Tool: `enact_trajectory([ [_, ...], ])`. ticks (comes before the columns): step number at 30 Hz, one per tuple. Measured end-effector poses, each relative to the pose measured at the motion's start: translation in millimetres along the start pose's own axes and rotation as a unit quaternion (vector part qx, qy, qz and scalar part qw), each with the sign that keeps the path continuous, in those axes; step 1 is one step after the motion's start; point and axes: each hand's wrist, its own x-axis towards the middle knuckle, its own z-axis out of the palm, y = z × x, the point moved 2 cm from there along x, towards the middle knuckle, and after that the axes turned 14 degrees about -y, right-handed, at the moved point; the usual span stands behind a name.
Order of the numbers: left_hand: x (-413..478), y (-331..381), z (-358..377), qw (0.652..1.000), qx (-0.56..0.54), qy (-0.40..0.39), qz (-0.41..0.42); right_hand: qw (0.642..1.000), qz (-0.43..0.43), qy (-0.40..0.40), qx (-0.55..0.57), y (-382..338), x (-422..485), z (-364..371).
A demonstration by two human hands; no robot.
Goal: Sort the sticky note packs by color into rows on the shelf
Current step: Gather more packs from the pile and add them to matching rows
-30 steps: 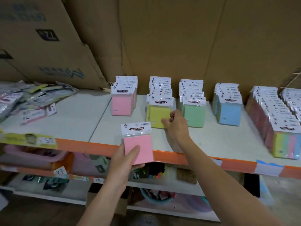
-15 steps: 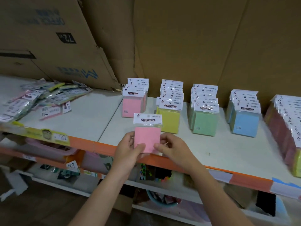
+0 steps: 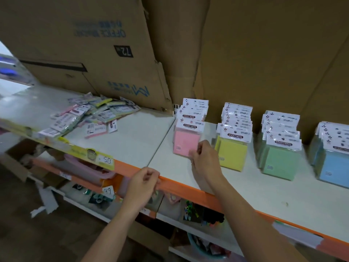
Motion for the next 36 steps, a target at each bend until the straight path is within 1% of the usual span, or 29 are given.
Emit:
enact_trajectory([
  [2,10,-7,-14,1.000,0.022,-0.020,0.007,0.999,0.027,0.032,-0.008,-5,14,7],
  [4,20,-14,-27,0.998,0.028,-0.052,0.018,0.997,0.059,0.057,0.007,-10,22,13],
  [7,32,-21,-42,0.992,0.010,-0.122,0.035,0.991,0.103,0.086,-0.008,-19,31,26],
  [10,36,-22,-54,0.978,-0.013,-0.199,0.055,0.980,0.149,0.130,-0.022,-28,34,38],
  [13,36,-22,-74,0.966,-0.015,-0.248,0.072,0.970,0.166,0.171,-0.042,-37,29,48],
  [15,35,-23,-96,0.961,-0.022,-0.264,0.074,0.965,0.161,0.206,-0.013,-43,18,54],
  [16,35,-25,-108,0.961,-0.025,-0.267,0.072,0.965,0.160,0.207,0.001,-46,10,58],
  [18,36,-27,-135,0.963,-0.043,-0.258,0.067,0.968,0.164,0.190,0.010,-55,-5,68],
  [22,43,-36,-181,0.972,-0.095,-0.208,0.062,0.964,0.129,0.175,0.153,-82,-34,98],
  [25,49,-44,-210,0.977,-0.116,-0.172,0.048,0.968,0.094,0.123,0.195,-106,-41,123],
  [31,55,-49,-268,0.990,-0.112,-0.080,0.039,0.967,0.028,0.032,0.253,-147,-7,171],
  [36,62,-47,-304,0.995,-0.081,-0.017,0.049,0.950,-0.011,-0.028,0.311,-175,37,201],
])
